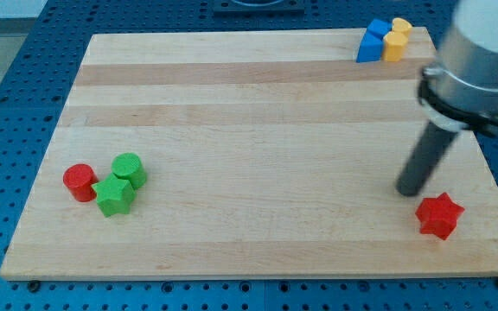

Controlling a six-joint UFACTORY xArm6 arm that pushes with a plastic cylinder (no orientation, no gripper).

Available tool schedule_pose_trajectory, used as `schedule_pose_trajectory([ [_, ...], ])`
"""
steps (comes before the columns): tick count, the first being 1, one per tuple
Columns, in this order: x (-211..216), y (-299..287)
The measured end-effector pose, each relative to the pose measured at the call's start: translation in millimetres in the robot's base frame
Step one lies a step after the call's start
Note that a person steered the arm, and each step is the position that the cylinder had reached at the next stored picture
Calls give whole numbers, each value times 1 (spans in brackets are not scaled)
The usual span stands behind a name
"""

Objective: Point your arm at red circle

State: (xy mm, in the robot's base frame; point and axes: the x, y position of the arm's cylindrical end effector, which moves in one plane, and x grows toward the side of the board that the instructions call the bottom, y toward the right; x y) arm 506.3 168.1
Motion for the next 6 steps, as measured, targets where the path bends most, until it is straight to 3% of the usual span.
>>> schedule_pose_trajectory([
  [1,-61,-73],
  [2,-80,-194],
  [3,-89,-324],
  [4,-74,-406],
  [5,-11,-412],
  [6,12,-408],
])
